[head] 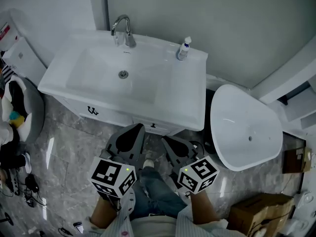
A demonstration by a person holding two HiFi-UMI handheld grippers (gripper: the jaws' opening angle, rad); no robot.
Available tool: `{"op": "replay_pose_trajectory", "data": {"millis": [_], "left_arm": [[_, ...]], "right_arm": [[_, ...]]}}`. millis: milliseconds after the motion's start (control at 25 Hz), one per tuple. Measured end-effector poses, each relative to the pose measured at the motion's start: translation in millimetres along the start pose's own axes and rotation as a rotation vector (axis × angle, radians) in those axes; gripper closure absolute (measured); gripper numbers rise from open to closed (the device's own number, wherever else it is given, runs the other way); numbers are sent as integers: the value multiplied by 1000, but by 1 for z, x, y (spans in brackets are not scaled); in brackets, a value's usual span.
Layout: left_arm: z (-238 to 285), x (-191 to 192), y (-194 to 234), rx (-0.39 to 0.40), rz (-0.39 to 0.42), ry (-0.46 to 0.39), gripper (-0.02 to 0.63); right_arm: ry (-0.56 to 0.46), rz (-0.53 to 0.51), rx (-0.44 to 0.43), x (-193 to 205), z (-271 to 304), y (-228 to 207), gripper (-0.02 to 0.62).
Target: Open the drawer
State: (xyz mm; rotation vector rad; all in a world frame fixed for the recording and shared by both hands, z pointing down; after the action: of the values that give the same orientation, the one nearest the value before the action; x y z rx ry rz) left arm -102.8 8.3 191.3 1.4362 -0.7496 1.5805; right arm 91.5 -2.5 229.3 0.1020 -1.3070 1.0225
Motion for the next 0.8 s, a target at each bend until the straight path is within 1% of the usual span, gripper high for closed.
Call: {"op": "replay_pose_trajectory", "data": {"millis": [160, 320, 600, 720, 800], "left_arm": [[14, 1, 6, -7, 0, 7, 589], [16, 10, 9, 7, 4, 35, 589], [22, 30, 17, 71, 24, 89, 589], [26, 45, 21, 91, 21, 99, 589], [28, 58, 23, 109, 23, 122, 589]], "right_arm": [[6, -7, -2, -9, 9, -10, 588], [2, 5, 18, -5, 13, -11, 588], [-25, 34, 96, 11, 16, -16, 588], [-32, 27, 132, 22, 22, -20, 588], [-30, 9, 157, 32, 27, -22, 588]]}}
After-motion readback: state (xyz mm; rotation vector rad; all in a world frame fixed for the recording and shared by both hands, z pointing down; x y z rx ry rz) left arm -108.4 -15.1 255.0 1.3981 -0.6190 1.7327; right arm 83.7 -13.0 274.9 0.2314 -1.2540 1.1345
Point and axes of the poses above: the fingertips, and each gripper's own axes: z forward along the fingers, y to its left, x out of its underside, the point moved 10 cm from there along -z, backward along the fingers, and after that the axes turned 11 degrees about z, right-handed, at the moved point
